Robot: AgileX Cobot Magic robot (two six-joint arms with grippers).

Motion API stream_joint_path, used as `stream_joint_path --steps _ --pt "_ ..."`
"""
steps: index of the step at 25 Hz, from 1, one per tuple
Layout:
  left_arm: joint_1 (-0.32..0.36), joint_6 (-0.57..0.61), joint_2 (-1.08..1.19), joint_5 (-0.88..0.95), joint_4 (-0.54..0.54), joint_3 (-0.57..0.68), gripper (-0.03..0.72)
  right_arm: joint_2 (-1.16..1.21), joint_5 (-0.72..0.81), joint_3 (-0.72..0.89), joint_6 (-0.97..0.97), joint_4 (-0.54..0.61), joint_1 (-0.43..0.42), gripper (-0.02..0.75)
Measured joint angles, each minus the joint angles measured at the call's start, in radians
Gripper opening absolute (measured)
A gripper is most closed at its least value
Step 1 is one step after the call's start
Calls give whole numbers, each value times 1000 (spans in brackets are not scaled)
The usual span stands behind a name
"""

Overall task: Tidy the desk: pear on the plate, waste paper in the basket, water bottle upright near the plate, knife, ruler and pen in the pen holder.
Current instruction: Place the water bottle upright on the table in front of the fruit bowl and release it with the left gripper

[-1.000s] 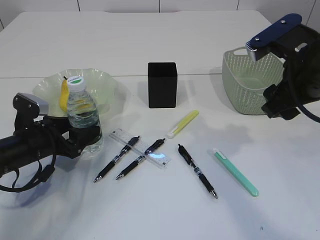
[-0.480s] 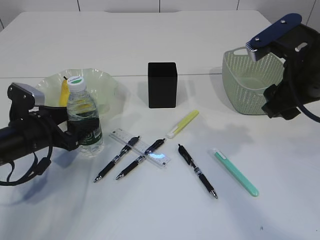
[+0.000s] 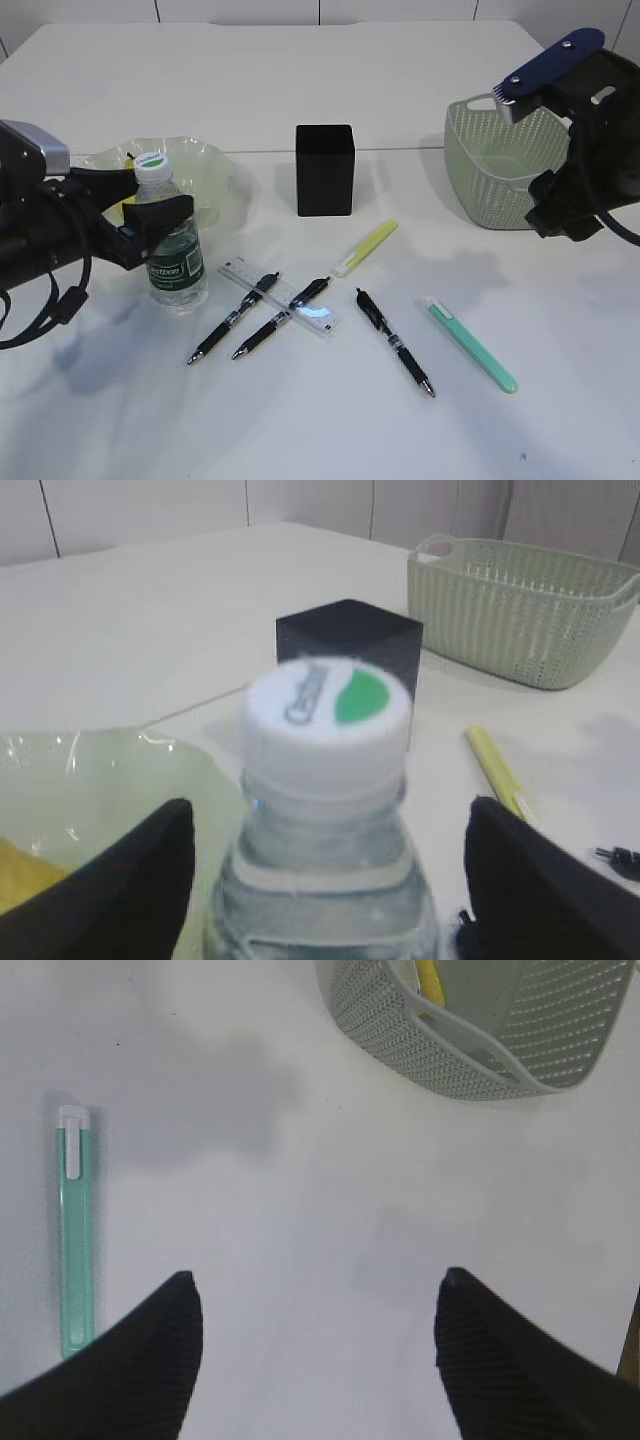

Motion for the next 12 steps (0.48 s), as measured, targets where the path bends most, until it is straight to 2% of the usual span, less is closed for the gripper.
stream_joint_path --steps 12 --pt "0 0 -157 0 -92 4 593 0 2 0 0 0 0 537"
